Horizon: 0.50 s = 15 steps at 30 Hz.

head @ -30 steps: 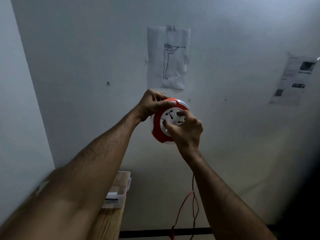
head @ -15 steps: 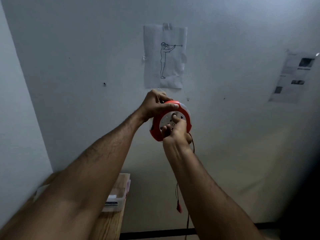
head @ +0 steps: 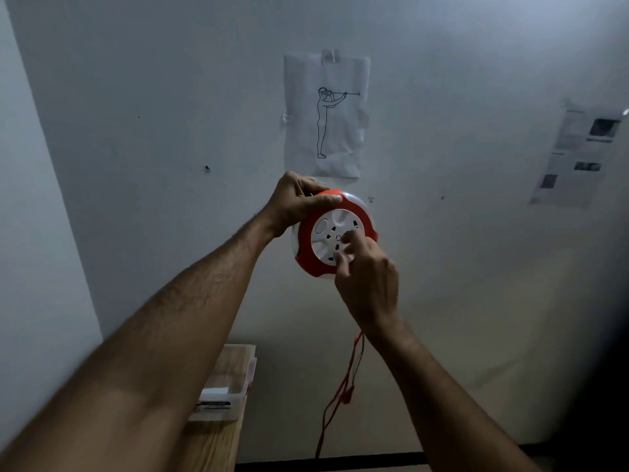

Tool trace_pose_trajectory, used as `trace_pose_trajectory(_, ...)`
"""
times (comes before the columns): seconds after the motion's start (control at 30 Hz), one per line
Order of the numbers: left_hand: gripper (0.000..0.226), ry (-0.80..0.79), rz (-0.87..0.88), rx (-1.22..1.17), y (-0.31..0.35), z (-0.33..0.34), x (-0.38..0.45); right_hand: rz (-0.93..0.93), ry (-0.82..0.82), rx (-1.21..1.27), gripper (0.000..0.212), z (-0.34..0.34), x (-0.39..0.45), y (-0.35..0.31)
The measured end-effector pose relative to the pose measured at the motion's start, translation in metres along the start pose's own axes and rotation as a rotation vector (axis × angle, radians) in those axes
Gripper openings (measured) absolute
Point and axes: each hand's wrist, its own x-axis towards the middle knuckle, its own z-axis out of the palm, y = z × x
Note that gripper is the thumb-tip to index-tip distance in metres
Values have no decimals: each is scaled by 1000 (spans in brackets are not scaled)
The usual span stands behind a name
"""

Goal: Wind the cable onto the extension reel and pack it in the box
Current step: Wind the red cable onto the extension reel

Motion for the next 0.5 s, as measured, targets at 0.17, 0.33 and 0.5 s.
trace_pose_trajectory(0.17, 26, -59, 3, 3, 1, -1, 0, -362, -333, -360, 57, -9, 8, 15)
trace_pose_trajectory(0.33, 25, -101, 4, 34, -1, -3, 0, -533, -372, -502, 60, -13, 21, 18)
trace_pose_trajectory(0.5, 25, -89, -18, 23, -3, -2, -3, -650, -339, -601, 47, -16, 29, 14)
